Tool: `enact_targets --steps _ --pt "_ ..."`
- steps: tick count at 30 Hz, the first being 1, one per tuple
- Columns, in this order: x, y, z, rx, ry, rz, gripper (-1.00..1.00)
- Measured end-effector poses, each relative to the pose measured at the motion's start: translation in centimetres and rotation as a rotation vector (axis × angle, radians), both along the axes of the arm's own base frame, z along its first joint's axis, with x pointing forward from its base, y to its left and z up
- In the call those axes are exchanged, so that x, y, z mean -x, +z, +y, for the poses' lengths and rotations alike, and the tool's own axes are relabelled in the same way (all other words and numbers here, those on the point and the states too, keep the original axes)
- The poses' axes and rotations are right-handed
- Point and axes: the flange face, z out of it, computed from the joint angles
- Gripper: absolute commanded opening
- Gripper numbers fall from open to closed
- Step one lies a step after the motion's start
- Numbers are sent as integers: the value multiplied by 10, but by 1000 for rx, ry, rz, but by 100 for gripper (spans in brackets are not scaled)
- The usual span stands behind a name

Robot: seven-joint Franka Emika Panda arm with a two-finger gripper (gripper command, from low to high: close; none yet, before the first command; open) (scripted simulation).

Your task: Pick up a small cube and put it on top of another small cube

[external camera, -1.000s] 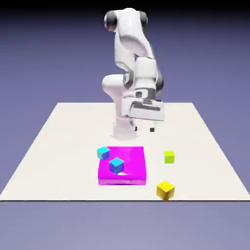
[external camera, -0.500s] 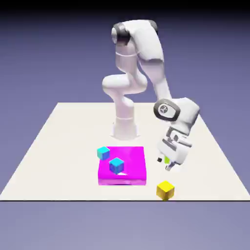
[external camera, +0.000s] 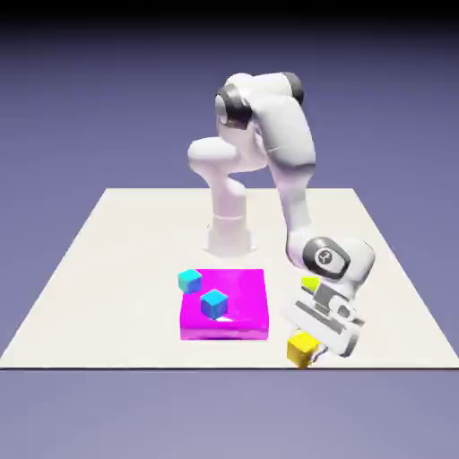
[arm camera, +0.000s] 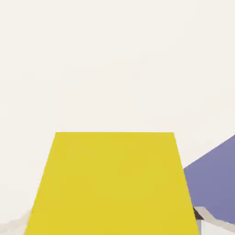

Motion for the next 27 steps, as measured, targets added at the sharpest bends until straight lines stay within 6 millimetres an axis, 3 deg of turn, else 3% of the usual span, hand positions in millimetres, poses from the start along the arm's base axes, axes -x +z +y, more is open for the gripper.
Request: enact_targets --steps 2,7,14,16,20,21,23,27 --pt "21 21 16 -3 -9 2 -100" --pt "116 45 61 -13 -75 6 -100" --pt "256 67 76 1 -157 1 -100" --pt "250 67 71 1 -180 1 -100" --pt "237 13 46 1 -174 0 -100" --pt "237 9 44 1 -174 1 100" --pt "237 9 44 1 -173 -1 100" --pt "254 63 74 1 -160 -2 100"
